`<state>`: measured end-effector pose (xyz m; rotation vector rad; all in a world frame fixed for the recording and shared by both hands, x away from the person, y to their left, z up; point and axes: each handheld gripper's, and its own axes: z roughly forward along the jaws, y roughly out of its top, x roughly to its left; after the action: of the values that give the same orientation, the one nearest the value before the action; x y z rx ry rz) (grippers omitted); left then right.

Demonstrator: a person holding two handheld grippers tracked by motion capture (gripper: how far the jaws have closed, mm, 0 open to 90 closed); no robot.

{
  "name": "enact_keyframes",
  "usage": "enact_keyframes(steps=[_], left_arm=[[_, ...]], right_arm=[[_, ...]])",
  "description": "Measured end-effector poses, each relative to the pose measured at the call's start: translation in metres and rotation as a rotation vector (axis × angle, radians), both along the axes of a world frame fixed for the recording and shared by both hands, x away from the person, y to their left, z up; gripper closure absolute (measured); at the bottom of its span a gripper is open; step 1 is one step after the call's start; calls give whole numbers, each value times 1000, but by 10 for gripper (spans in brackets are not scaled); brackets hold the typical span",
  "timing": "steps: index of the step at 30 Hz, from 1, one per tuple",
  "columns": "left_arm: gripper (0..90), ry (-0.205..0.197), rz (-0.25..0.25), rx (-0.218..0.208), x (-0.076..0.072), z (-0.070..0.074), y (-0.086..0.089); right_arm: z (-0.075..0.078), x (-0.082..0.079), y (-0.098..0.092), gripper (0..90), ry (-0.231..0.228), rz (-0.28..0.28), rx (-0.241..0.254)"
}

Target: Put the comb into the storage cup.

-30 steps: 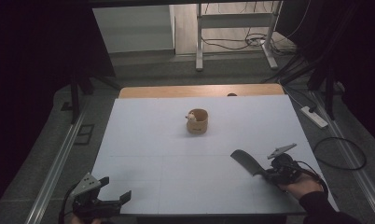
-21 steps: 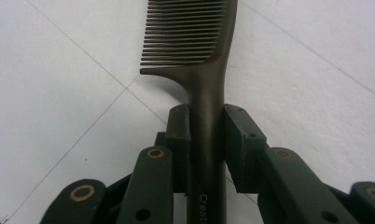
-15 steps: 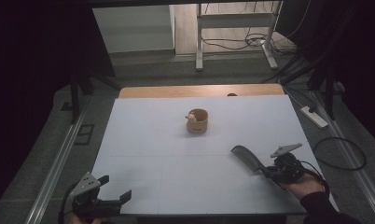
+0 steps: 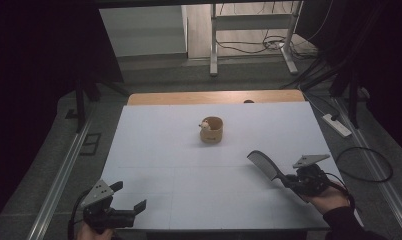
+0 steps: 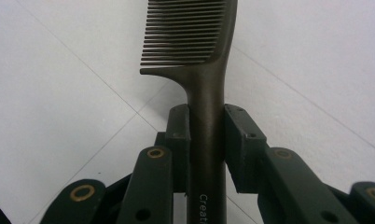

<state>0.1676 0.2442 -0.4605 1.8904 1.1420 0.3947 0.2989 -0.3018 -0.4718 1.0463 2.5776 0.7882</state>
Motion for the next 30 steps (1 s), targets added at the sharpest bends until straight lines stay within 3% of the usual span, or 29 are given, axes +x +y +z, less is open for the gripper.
enact_keyframes(steps=[19,30], left_arm=[[0,2,-52,-13,31,14,-22],[0,14,-75,-49,52,21,-34]], right_arm=[[10,-7,1,724,-74,13,49],[15,-10,4,724,-101,16,80]])
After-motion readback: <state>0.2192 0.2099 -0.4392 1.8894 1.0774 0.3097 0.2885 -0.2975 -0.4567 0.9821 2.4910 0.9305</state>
